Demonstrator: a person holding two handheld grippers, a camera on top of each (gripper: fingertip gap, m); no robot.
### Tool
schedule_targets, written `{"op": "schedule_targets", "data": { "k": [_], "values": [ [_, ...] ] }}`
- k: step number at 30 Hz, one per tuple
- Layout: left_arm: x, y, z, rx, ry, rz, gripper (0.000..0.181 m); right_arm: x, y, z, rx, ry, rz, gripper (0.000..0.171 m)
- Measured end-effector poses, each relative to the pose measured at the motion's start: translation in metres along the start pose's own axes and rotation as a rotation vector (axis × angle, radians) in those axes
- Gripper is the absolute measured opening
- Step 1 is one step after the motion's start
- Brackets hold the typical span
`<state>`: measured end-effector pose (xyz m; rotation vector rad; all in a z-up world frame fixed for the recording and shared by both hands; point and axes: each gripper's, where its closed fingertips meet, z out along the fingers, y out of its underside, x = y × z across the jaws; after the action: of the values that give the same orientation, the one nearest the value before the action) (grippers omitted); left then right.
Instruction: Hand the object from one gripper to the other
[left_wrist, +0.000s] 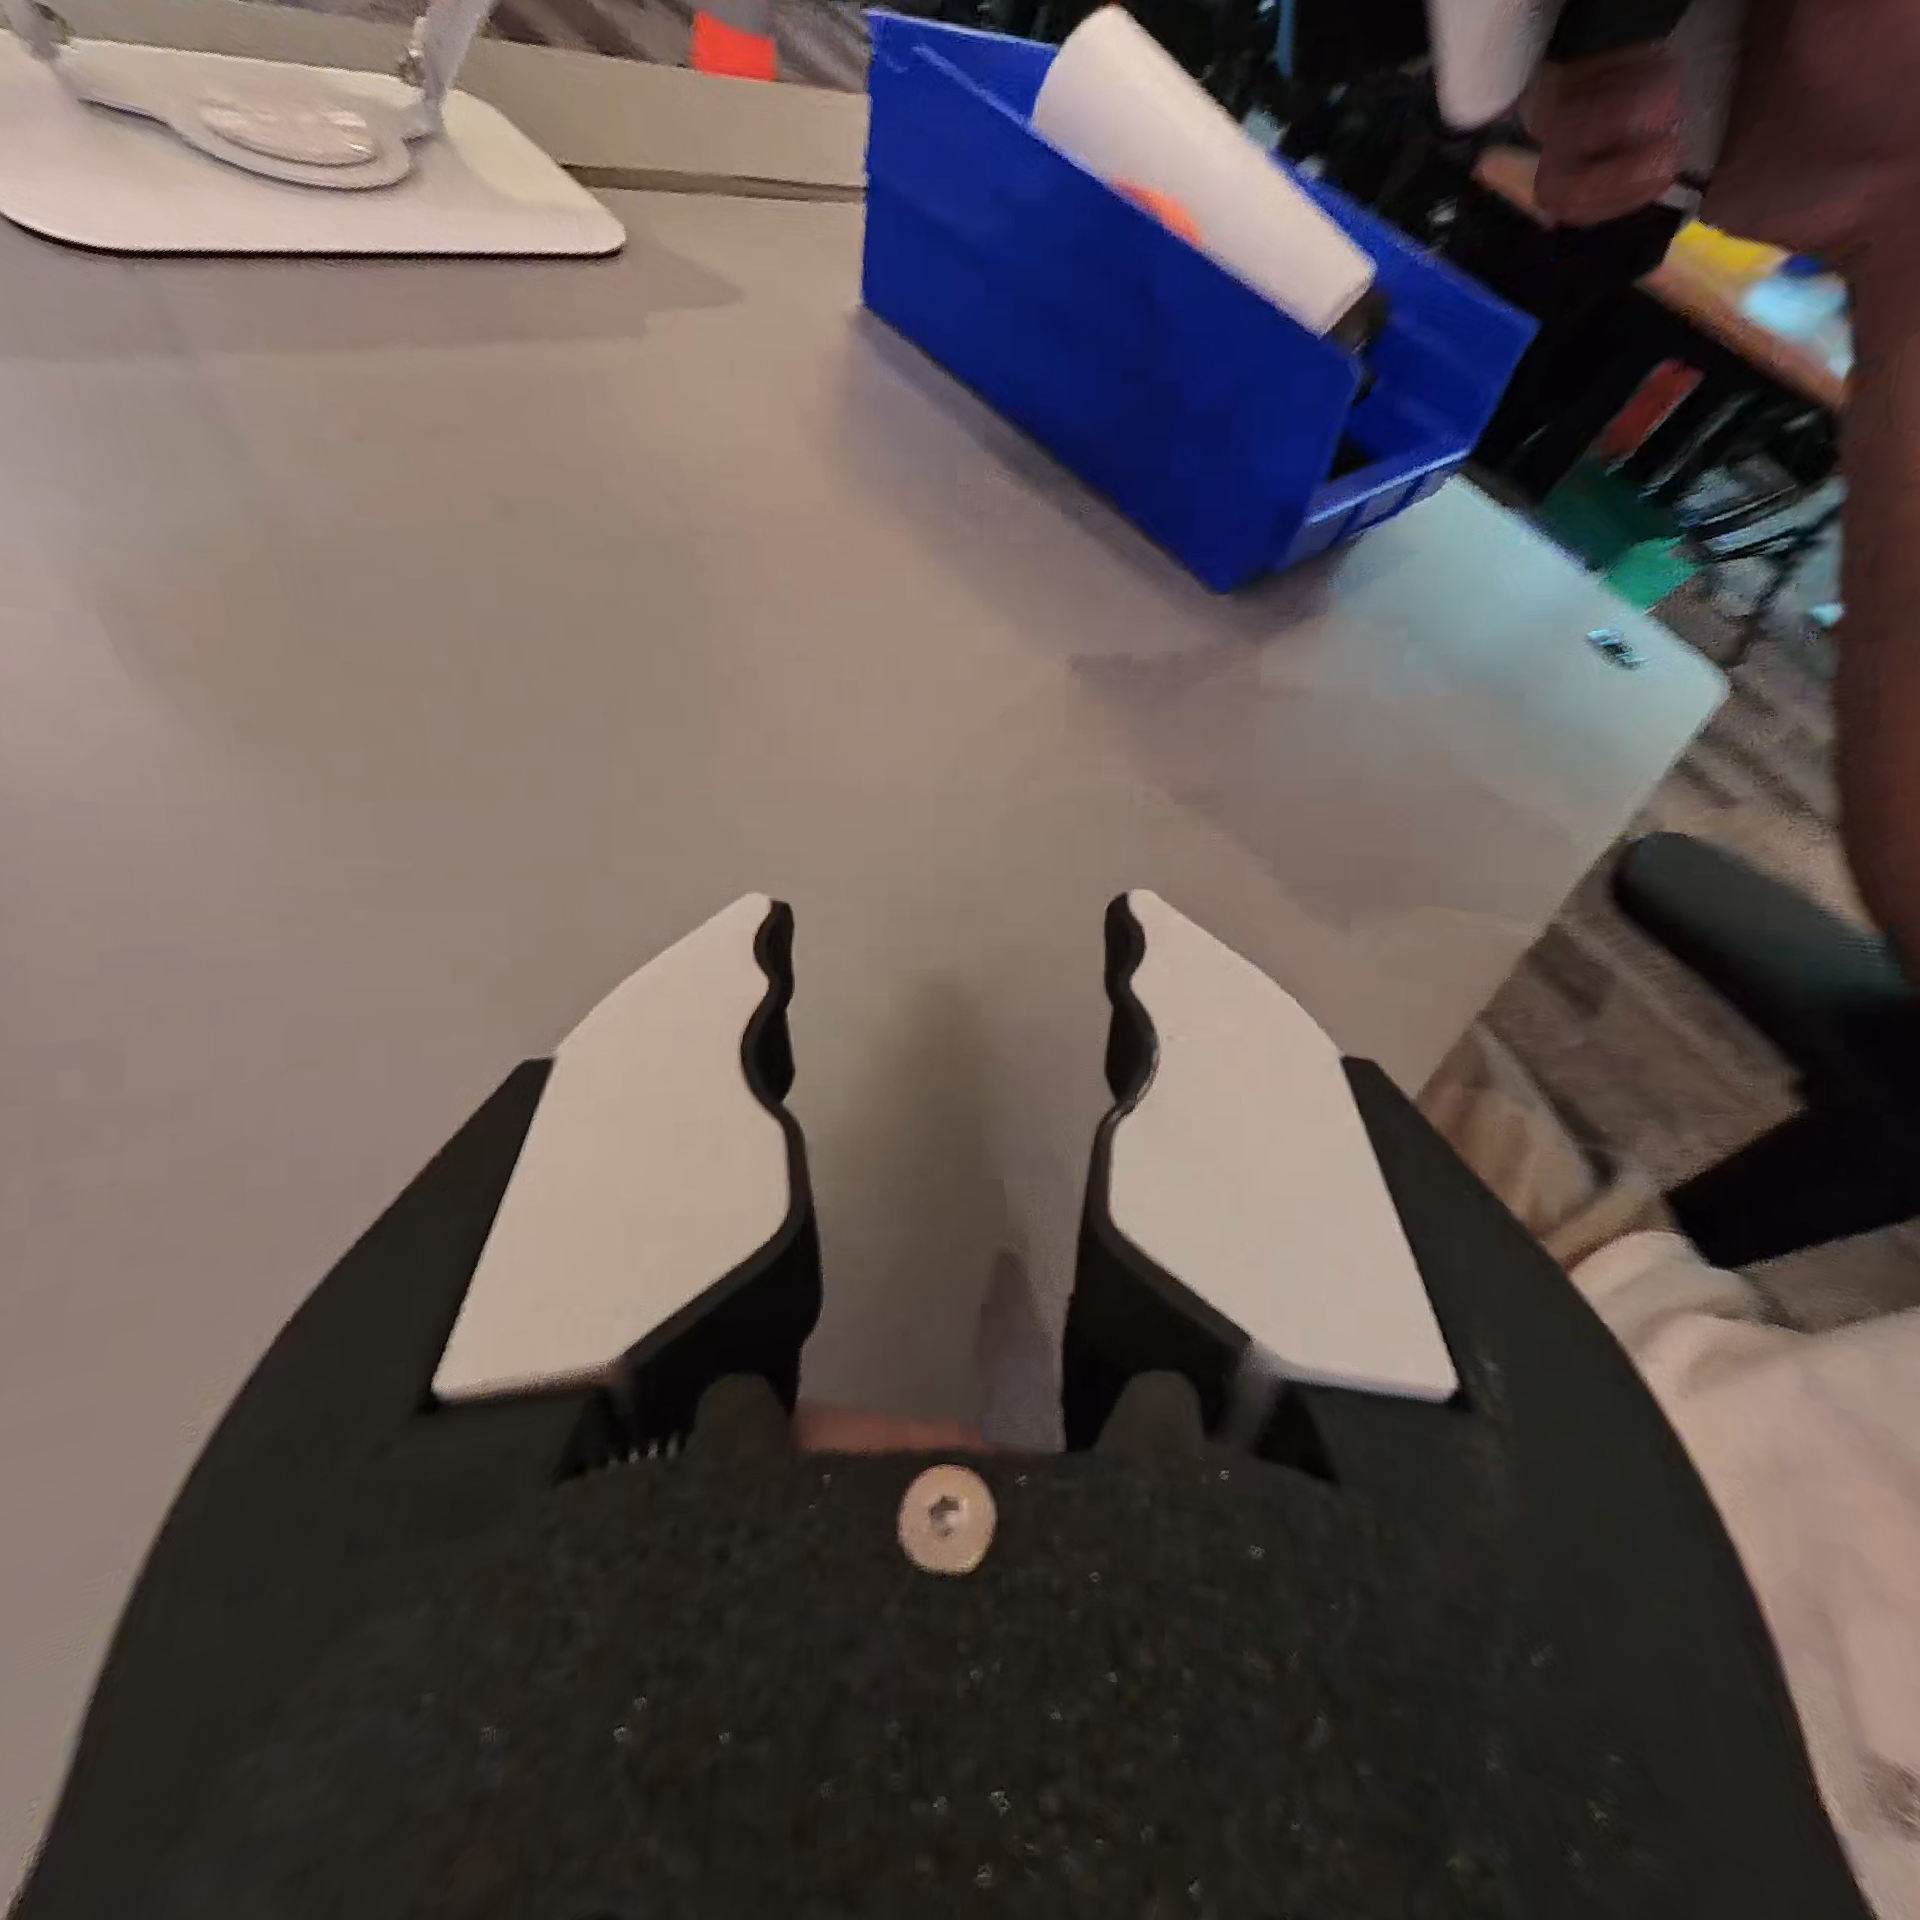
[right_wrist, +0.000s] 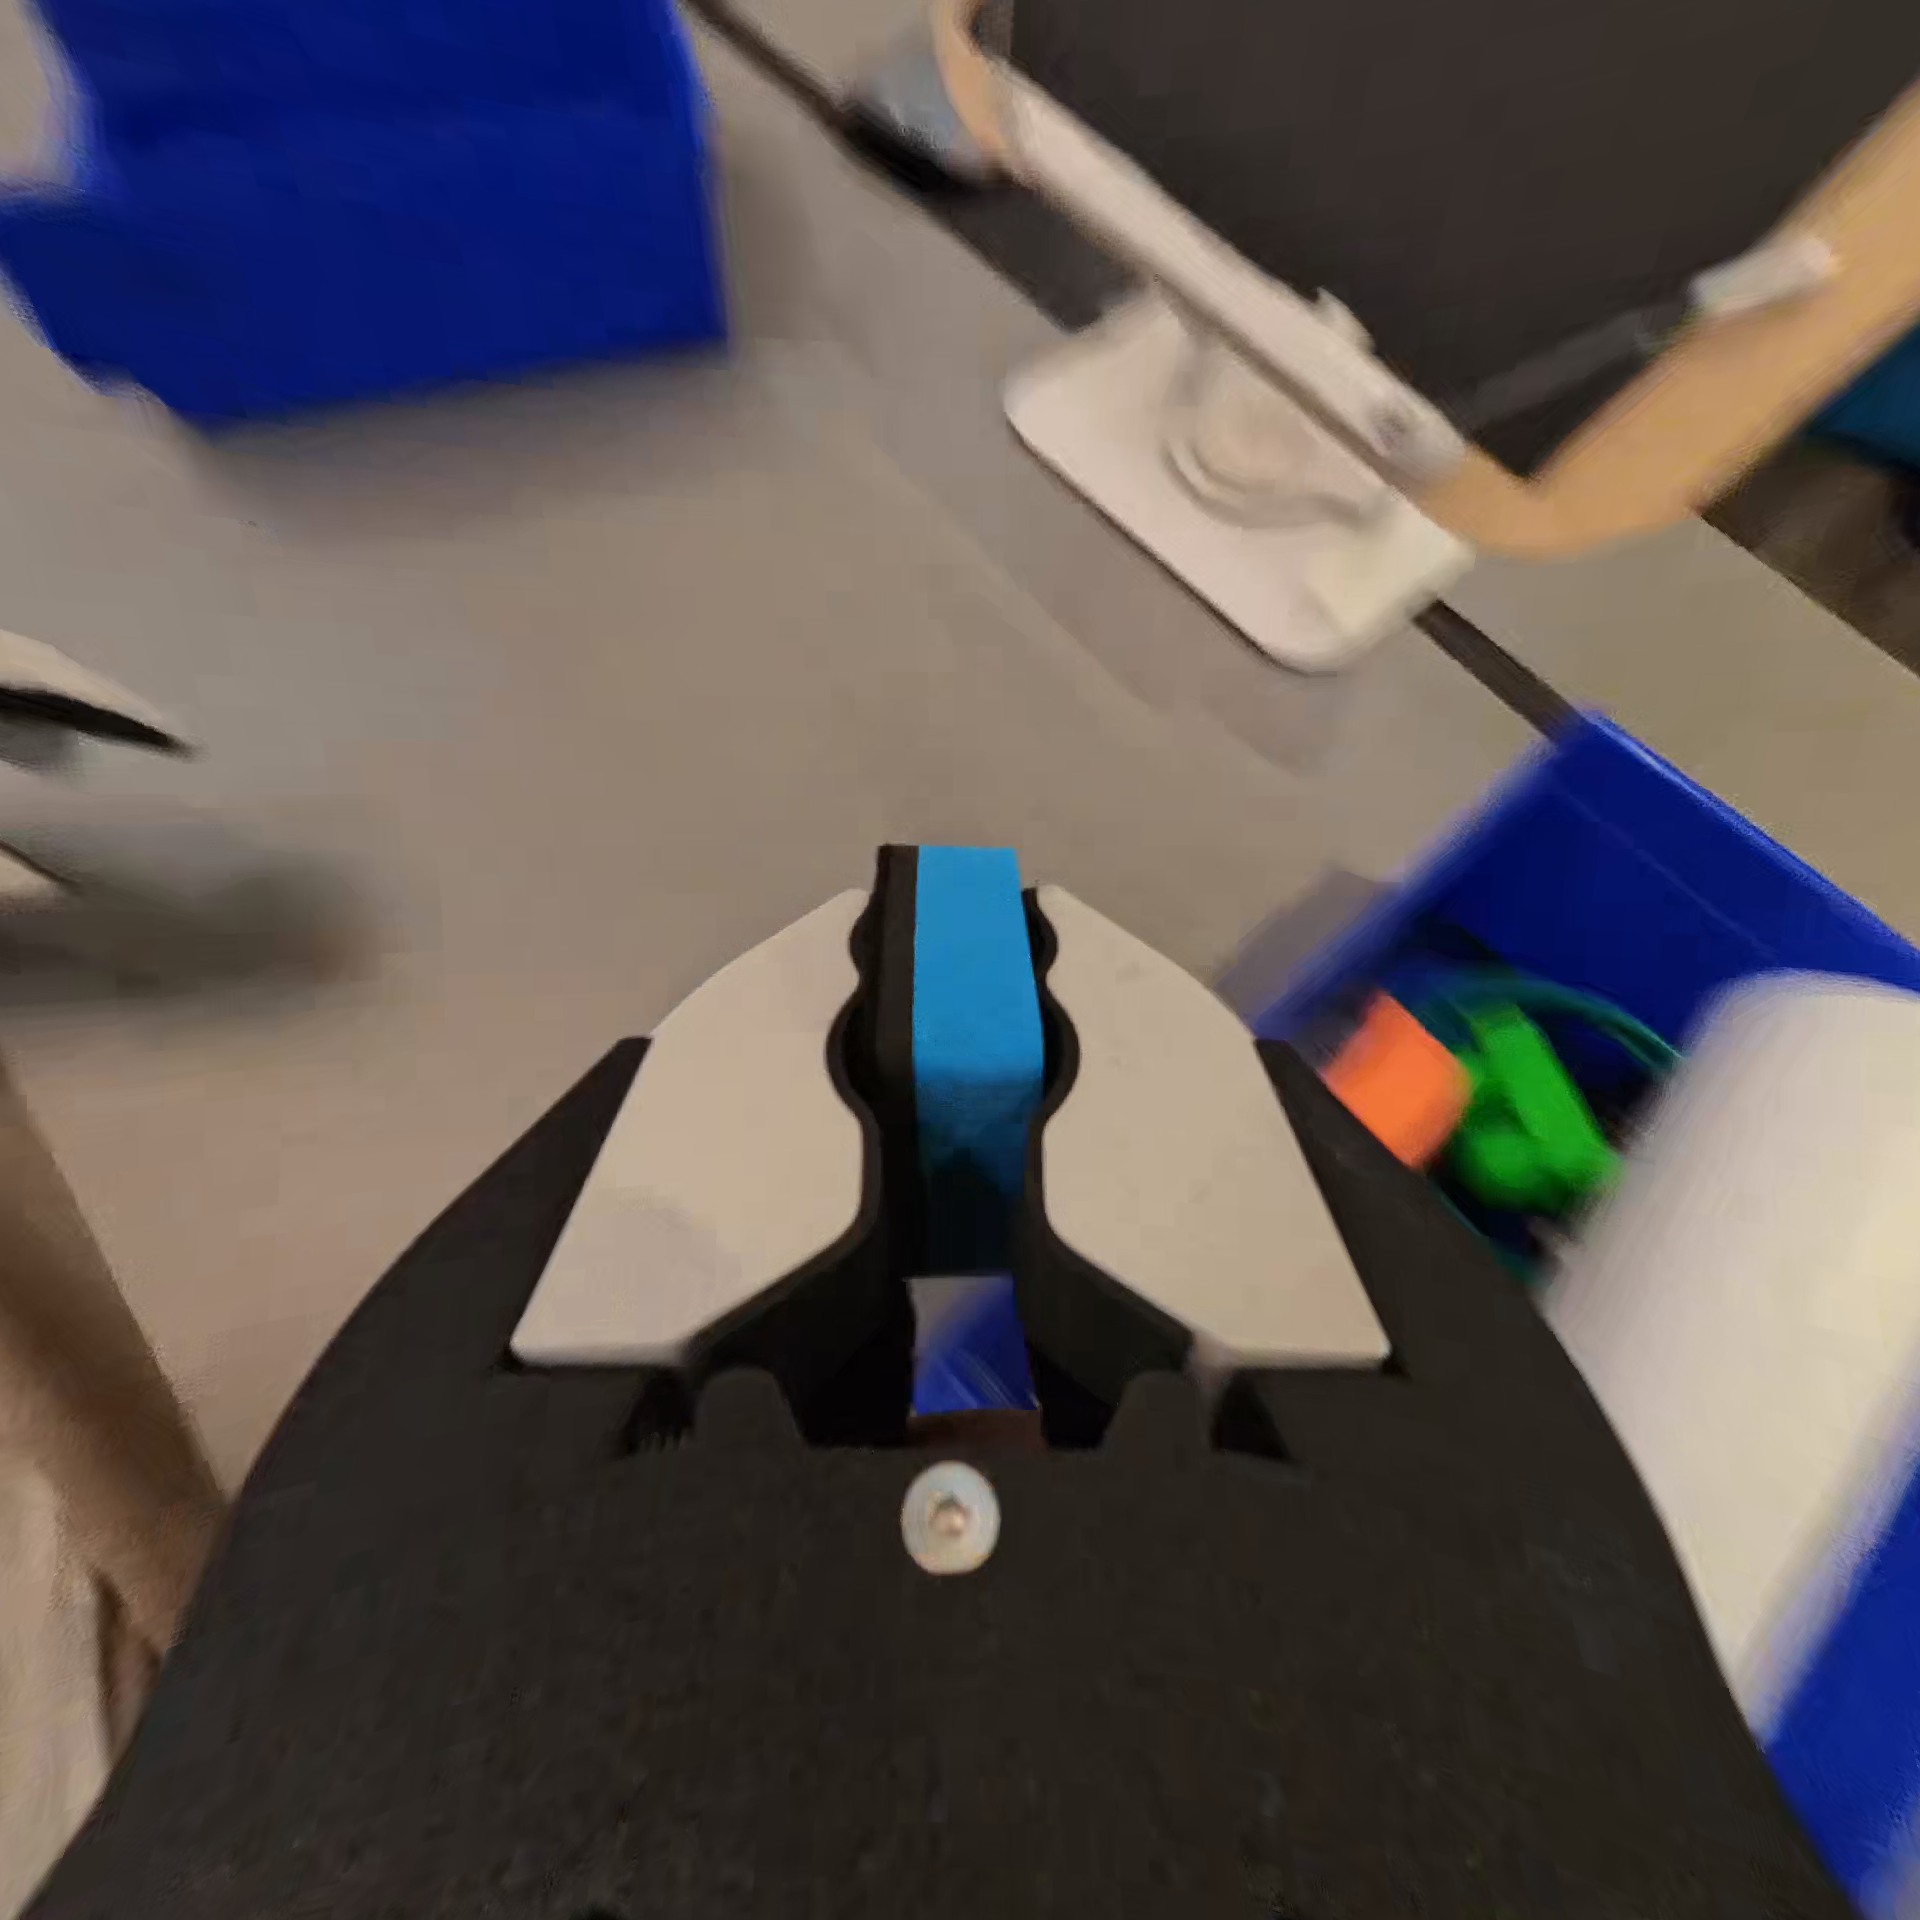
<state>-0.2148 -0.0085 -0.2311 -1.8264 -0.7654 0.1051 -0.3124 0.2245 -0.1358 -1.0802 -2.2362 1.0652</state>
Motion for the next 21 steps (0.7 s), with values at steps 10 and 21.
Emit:
{"op": "schedule_targets", "data": {
  "k": [10,21],
  "values": [
    [-0.002,0.010,0.007,-0.053,0.025,-0.053,0.053,0.102,0.172,0.002,-0.659,0.236,0.023,0.025],
    [0.003,0.013,0.008,-0.059,0.016,-0.009,0.054,0.110,0.180,0.014,-0.652,0.276,0.025,0.026]
  ]
}}
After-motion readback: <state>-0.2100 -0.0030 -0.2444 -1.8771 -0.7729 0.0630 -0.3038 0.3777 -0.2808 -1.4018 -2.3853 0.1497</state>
